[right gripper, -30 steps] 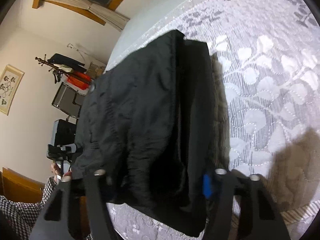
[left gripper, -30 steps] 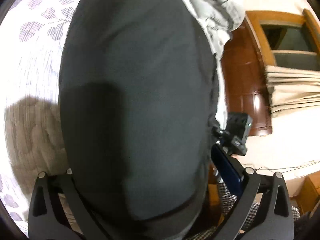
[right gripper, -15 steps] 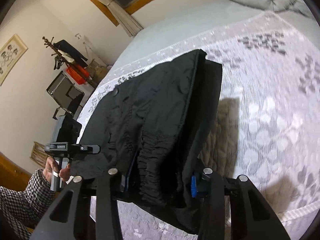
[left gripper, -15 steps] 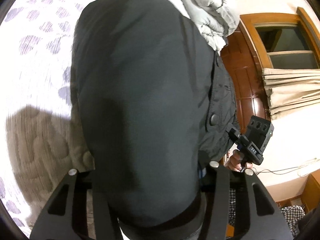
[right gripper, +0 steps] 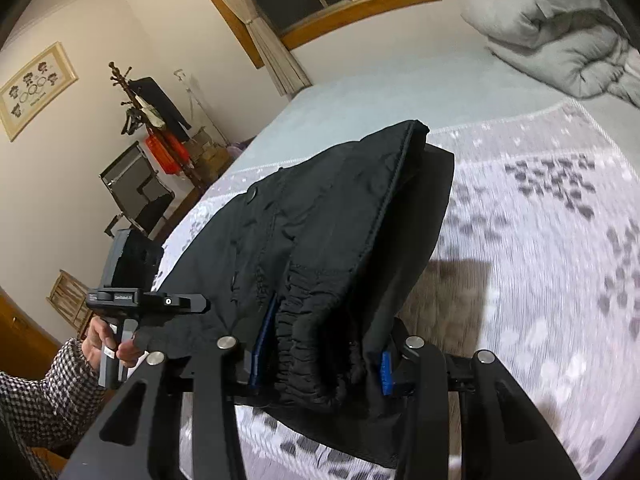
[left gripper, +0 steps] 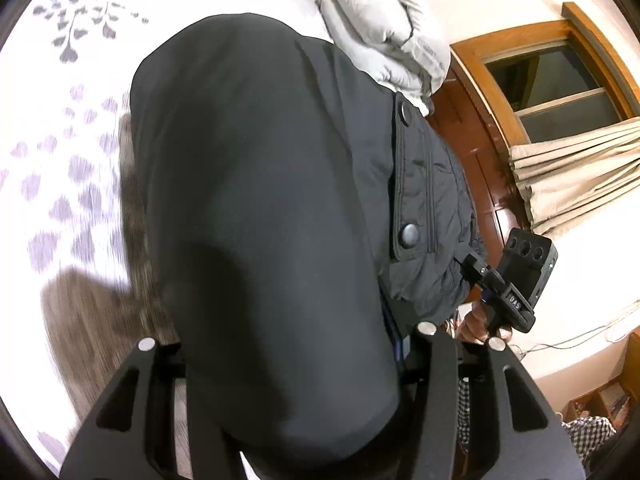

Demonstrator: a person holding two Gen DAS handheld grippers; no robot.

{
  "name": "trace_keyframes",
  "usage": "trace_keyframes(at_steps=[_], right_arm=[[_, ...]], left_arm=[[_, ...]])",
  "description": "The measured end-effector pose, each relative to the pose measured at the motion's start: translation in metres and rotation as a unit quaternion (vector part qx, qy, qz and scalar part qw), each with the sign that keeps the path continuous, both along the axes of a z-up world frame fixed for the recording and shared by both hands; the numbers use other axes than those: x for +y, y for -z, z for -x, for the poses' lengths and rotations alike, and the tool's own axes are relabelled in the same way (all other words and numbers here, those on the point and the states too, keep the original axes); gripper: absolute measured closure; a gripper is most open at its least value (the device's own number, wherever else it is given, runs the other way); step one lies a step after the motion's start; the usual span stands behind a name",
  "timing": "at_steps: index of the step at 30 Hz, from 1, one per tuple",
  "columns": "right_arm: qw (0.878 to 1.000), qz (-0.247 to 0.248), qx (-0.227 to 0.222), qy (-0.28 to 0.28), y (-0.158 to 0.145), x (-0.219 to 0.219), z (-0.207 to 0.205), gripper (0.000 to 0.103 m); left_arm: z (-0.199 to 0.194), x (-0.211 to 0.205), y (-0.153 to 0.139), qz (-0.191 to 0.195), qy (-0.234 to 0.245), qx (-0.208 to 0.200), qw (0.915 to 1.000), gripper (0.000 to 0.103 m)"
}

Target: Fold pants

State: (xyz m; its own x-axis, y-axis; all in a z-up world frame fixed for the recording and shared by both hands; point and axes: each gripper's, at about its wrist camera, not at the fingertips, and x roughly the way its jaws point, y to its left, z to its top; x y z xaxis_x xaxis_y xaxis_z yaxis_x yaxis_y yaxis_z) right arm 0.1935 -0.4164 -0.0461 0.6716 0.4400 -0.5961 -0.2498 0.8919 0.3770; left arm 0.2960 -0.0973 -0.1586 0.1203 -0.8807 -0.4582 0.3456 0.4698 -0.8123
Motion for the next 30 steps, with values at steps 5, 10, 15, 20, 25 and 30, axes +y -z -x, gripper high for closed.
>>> trace_keyframes(at_steps=[5, 10, 15, 20, 25, 30], right_arm=[[1.0, -0.005, 0.004, -0.002, 0.001, -0.007, -0.038, 0.061], [0.999, -0.021, 0.028, 0.002, 0.025, -0.015, -0.087, 0.061], [0.997, -0.035, 0.064, 0.018, 0.064, -0.024, -0.121, 0.061], [0.994, -0.046, 0.091, 0.033, 0.095, -0.037, -0.129, 0.049], [0.994, -0.047, 0.088, 0.054, 0.112, -0.044, -0.119, 0.027], [0.992, -0.061, 0.086, 0.062, 0.12, -0.055, -0.105, 0.018]], left_arm=[[-0.029, -0.001, -0.011, -0.012, -0.014, -0.016, 0.9997, 0.055], [-0.066, -0.001, -0.005, -0.036, -0.024, -0.023, 0.9988, 0.055], [-0.098, -0.004, 0.016, -0.068, -0.033, -0.019, 0.997, 0.055], [-0.105, -0.002, 0.03, -0.069, -0.025, -0.028, 0.9969, 0.047], [-0.098, 0.003, 0.045, -0.091, -0.041, -0.041, 0.9942, 0.02], [-0.09, 0.008, 0.043, -0.111, -0.058, -0.069, 0.9897, 0.011]])
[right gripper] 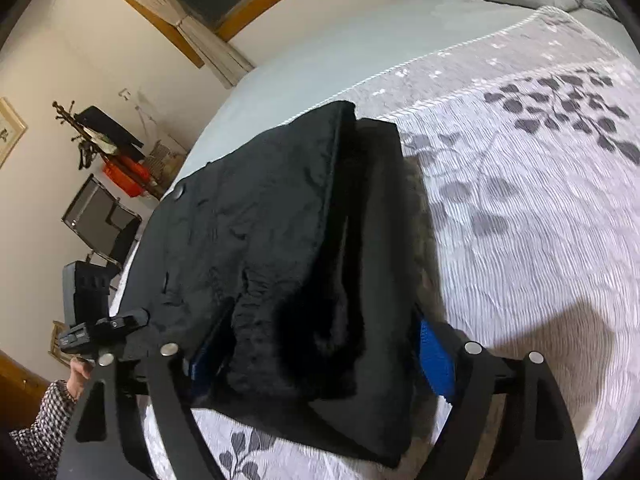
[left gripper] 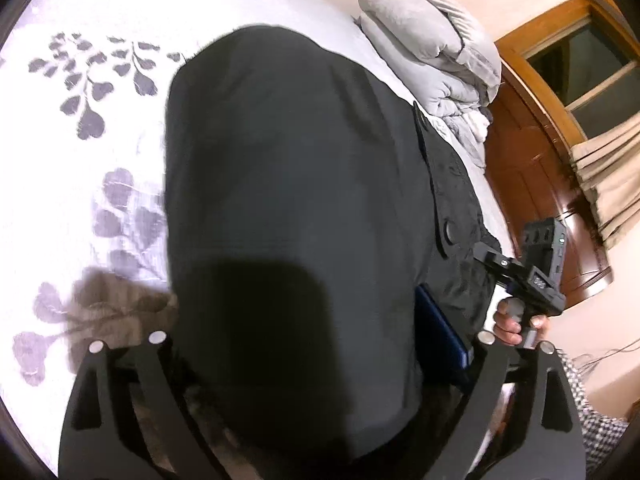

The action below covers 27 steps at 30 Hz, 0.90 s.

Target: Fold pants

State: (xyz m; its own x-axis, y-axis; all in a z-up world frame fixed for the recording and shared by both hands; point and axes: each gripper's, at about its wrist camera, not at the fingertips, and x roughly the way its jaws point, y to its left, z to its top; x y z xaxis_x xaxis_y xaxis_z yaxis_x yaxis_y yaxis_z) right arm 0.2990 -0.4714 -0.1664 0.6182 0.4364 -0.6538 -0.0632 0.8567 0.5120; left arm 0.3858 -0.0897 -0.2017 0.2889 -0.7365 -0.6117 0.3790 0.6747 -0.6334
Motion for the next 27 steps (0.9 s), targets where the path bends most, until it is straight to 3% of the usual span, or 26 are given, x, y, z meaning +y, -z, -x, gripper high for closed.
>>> trace_keyframes(at_steps=[7, 15, 21, 27], right_arm=[[0.999, 0.012, -0.015, 0.025, -0.008, -0.007, 0.033, 0.018], [0.997, 0.051, -0.03, 0.059, -0.033, -0.008, 0.088, 0.018], [0.991, 0.099, -0.027, 0.087, -0.053, 0.01, 0.127, 0.017], [0.981, 0.157, -0.006, 0.114, -0.071, 0.035, 0.161, 0.008]], left_arm=[[0.016, 0.01, -0.021, -0.057, -0.029, -0.039, 0.9972, 0.008], [0.055, 0.036, -0.049, -0.107, -0.087, -0.071, 0.988, 0.008], [0.099, 0.04, -0.062, -0.147, -0.106, -0.057, 0.9819, 0.008], [0.143, 0.029, -0.074, -0.177, -0.105, -0.047, 0.9776, 0.008]])
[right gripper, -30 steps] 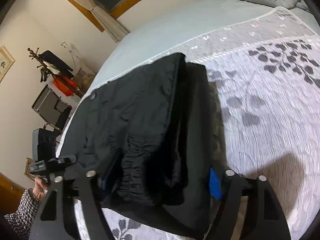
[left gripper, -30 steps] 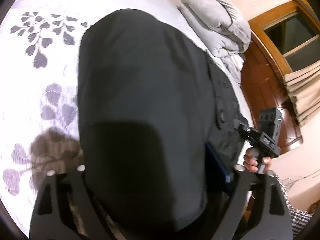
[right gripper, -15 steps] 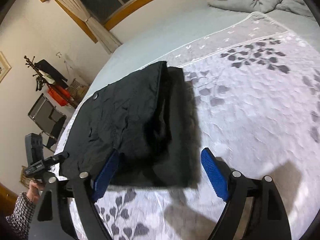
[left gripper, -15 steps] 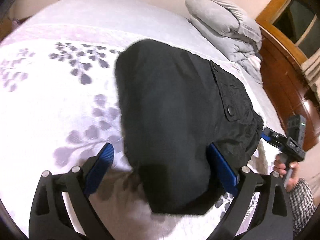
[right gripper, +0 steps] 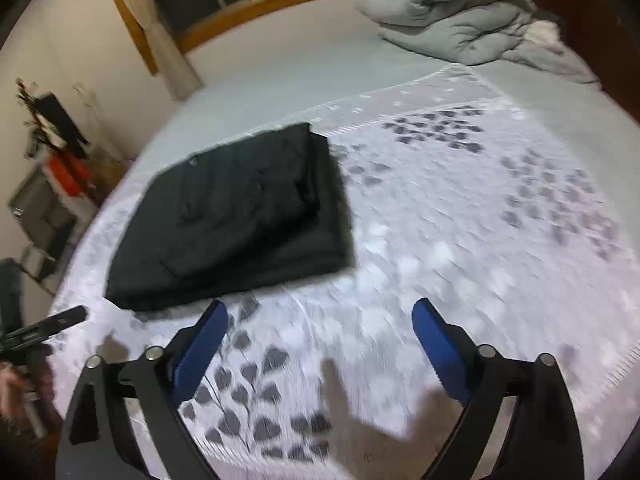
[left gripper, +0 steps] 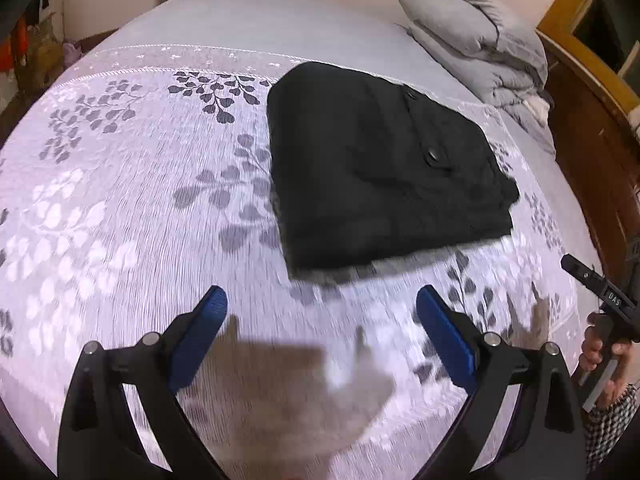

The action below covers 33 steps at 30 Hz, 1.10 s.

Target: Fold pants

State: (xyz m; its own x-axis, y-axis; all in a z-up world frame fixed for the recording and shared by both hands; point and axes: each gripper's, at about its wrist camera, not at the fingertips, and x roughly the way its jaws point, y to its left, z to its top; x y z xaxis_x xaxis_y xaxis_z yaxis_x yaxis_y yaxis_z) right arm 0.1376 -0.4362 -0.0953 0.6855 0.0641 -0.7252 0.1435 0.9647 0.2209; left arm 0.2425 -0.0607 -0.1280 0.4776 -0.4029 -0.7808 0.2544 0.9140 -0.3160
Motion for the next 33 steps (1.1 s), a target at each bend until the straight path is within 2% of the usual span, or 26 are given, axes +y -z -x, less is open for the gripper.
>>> trace_keyframes(at_steps=[4, 8, 16, 23, 29, 33], right_arm=[[1.0, -0.019, -0.004, 0.0, -0.011, 0.013, 0.026, 0.006], [1.0, -0.001, -0.016, 0.002, -0.027, 0.029, 0.05, 0.004], [0.999, -0.01, -0.041, -0.009, -0.056, 0.048, 0.083, 0.004], [0.998, 0.028, -0.052, 0.002, -0.073, 0.065, 0.103, 0.004], [0.996, 0.071, -0.057, 0.004, -0.087, 0.083, 0.115, 0.004], [0.996, 0.078, -0.047, 0.001, -0.093, 0.094, 0.121, 0.004]], left_arm=[[0.03, -0.007, -0.018, -0.008, 0.002, -0.018, 0.9998, 0.006], [0.06, -0.012, -0.042, -0.019, 0.004, -0.046, 0.9988, 0.003], [0.099, -0.014, -0.069, -0.022, -0.006, -0.065, 0.9976, 0.003], [0.126, -0.015, -0.09, -0.051, -0.021, -0.095, 0.994, 0.003], [0.147, -0.013, -0.109, -0.057, -0.023, -0.117, 0.9913, 0.003], [0.156, -0.014, -0.116, -0.066, -0.023, -0.127, 0.9895, 0.003]])
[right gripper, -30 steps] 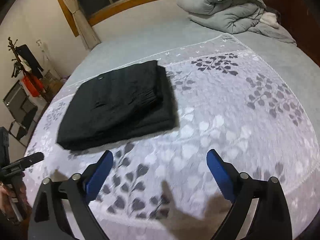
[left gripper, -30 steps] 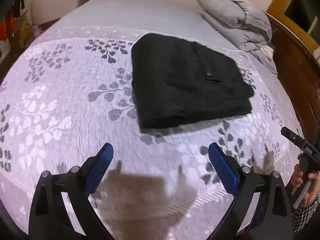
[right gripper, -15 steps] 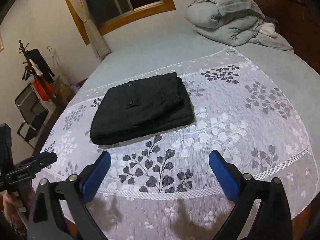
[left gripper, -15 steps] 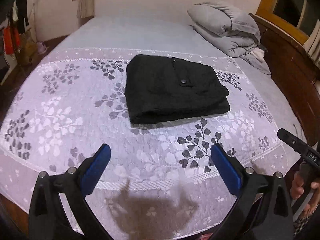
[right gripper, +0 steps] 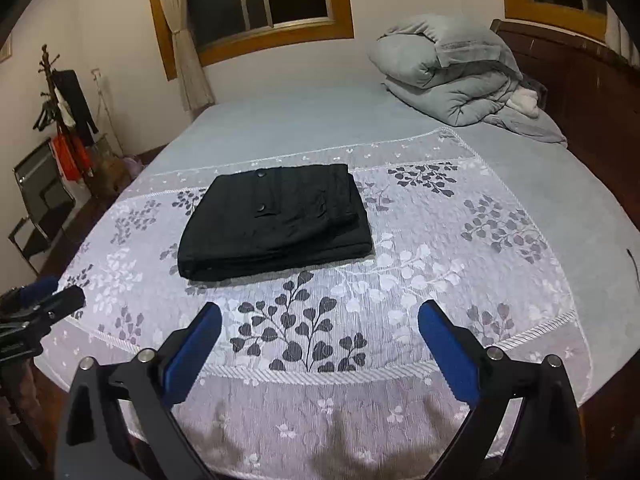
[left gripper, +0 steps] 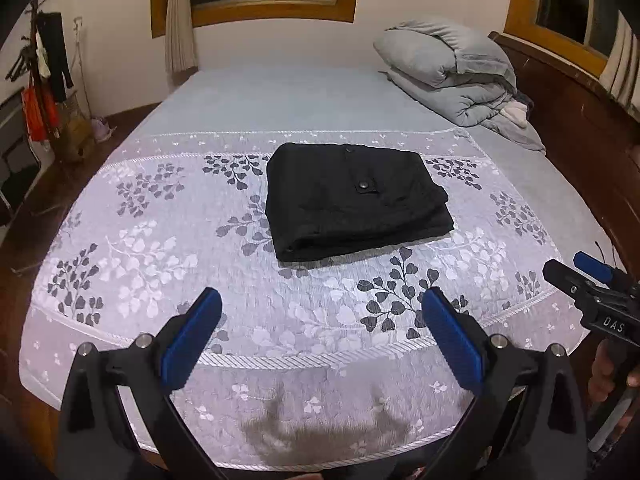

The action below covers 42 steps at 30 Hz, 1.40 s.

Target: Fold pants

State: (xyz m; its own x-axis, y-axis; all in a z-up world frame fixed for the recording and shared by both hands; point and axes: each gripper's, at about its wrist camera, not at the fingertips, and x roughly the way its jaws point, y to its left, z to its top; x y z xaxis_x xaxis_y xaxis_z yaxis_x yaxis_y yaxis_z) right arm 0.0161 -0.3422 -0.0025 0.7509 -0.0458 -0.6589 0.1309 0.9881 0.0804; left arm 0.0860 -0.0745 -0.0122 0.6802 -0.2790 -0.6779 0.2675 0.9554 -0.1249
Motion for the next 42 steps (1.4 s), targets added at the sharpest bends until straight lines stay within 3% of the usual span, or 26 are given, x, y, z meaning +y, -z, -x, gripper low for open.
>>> trace_keyframes(at_steps=[17, 42], right_arm=[[1.0, 0.01, -0.006, 0.009, -0.017, 0.017, 0.026, 0.004], [1.0, 0.006, -0.009, 0.005, -0.024, 0.024, 0.046, 0.004]], left_arm=[[0.039, -0.003, -0.022, -0.026, -0.011, -0.027, 0.9993, 0.003], [0.063, -0.014, -0.023, -0.042, -0.006, -0.036, 0.9985, 0.003]])
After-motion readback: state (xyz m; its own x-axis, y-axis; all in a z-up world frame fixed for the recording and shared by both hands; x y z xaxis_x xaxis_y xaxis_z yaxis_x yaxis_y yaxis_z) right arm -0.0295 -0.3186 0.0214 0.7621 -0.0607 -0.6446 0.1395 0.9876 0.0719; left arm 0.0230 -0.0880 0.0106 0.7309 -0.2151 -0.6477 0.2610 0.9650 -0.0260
